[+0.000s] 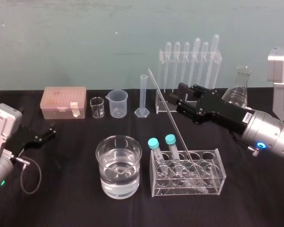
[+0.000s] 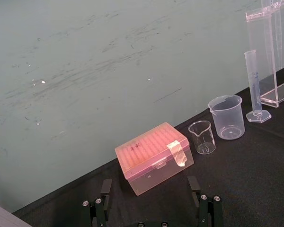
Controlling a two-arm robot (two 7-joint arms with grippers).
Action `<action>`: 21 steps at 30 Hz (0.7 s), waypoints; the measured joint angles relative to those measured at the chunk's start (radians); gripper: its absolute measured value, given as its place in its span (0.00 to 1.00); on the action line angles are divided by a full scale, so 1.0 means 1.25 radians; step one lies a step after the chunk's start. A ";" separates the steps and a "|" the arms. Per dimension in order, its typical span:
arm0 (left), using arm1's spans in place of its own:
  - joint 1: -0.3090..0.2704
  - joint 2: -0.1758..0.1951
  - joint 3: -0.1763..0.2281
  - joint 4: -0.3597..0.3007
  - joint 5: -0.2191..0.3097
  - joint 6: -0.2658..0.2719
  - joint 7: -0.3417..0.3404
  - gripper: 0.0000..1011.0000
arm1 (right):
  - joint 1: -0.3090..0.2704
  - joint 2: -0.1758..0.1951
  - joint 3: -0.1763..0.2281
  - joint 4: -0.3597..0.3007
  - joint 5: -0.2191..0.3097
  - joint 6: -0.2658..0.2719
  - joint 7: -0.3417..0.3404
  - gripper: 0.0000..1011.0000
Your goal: Hold the thermometer with one hand and immerse one end into the beaker, then reinsert it into the test tube rack.
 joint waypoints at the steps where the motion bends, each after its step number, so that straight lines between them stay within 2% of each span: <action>1: 0.000 0.000 0.000 0.000 0.000 0.000 0.000 1.00 | 0.000 0.000 0.000 0.000 0.000 0.000 0.000 0.53; 2: 0.000 0.000 0.000 0.000 0.000 0.000 0.000 1.00 | 0.000 0.000 0.000 0.000 0.000 0.000 0.000 0.59; 5: 0.000 0.000 0.000 0.000 0.000 0.000 0.000 1.00 | 0.000 0.000 0.000 0.000 0.000 0.000 0.000 0.69; 8: 0.000 0.000 0.000 0.000 0.000 0.000 0.000 1.00 | 0.000 0.000 0.000 0.000 0.000 0.000 0.000 0.75; 9: 0.000 0.000 0.000 0.000 0.000 0.000 0.000 1.00 | 0.000 0.000 0.000 0.000 0.001 0.000 0.000 0.80; 13: 0.000 0.000 0.000 0.000 0.000 0.000 0.000 1.00 | -0.001 0.000 0.003 -0.001 0.001 -0.002 0.000 0.91; 17: 0.000 0.000 0.000 0.000 0.000 0.000 0.000 1.00 | -0.010 -0.001 0.031 -0.006 0.008 -0.017 -0.018 0.99; 18: 0.000 0.000 0.000 0.000 0.000 0.000 0.000 1.00 | -0.016 -0.002 0.052 -0.006 0.012 -0.025 -0.040 0.99; 21: 0.000 0.000 0.000 0.000 0.000 0.000 0.000 1.00 | -0.028 -0.006 0.085 -0.001 0.008 -0.035 -0.093 0.99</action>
